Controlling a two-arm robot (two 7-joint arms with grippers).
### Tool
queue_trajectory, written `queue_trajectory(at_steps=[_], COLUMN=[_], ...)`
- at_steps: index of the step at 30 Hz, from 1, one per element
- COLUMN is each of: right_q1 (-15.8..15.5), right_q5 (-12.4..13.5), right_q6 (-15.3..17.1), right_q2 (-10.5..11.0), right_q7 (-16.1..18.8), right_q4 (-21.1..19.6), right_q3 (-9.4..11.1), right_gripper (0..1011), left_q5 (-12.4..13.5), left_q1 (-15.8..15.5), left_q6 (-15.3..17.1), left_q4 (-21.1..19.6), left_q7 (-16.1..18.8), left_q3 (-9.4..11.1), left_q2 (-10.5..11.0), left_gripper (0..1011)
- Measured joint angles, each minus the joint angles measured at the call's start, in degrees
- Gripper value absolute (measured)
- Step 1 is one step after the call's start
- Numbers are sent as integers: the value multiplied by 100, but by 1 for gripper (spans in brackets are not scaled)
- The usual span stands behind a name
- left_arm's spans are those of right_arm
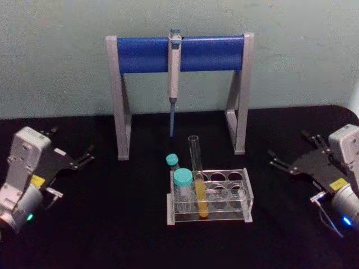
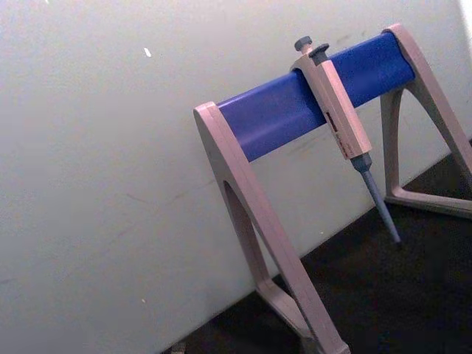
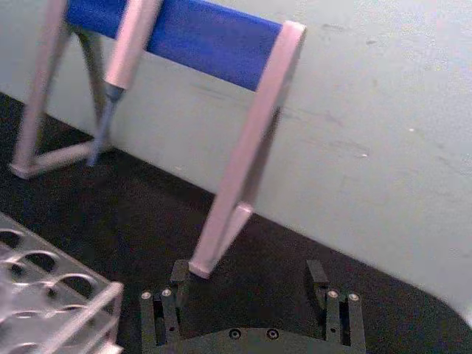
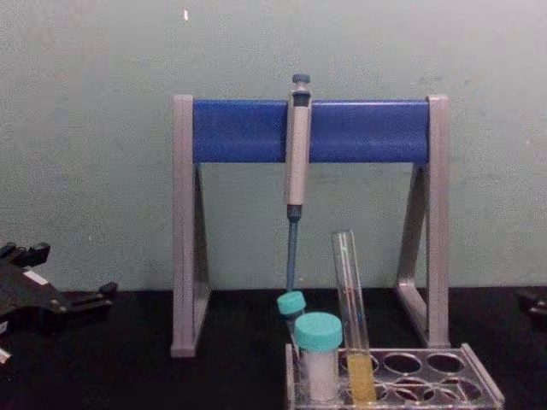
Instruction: Pick up the test tube from the test tube rack, shake it, then place it back into the test tube rack.
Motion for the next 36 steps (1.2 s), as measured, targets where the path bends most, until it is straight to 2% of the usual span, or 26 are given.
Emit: queue_trajectory(at_steps=[7, 10, 13, 16, 24, 29, 36], right_q1=[-266, -304, -300, -261, 6, 185, 494], right_q5=[463, 632, 900, 1033, 1358, 1448, 1534], right_q6=[191, 276, 477, 613, 1180, 1386, 1608], right_q2=[83, 99, 110, 109, 29, -41, -157], right_q7=[503, 728, 1131, 1370, 2167, 2416, 2586], right_q4=[-453, -578, -719, -781, -954, -951, -789], right_q3=[156, 185, 196, 183, 41, -83, -292], right_gripper=[1000, 1000, 1000, 1000, 1000, 1000, 1000], left_q5=[0, 0, 0, 0, 0, 0, 0], left_q1=[0, 0, 0, 0, 0, 0, 0], left_q6=[0, 0, 0, 0, 0, 0, 0], left_q4=[0, 0, 0, 0, 0, 0, 0], left_q7=[0, 0, 0, 0, 0, 0, 0], left_q3=[0, 0, 0, 0, 0, 0, 0], left_q2=[0, 0, 0, 0, 0, 0, 0], left_gripper=[1001, 1001, 1001, 1001, 1001, 1001, 1001])
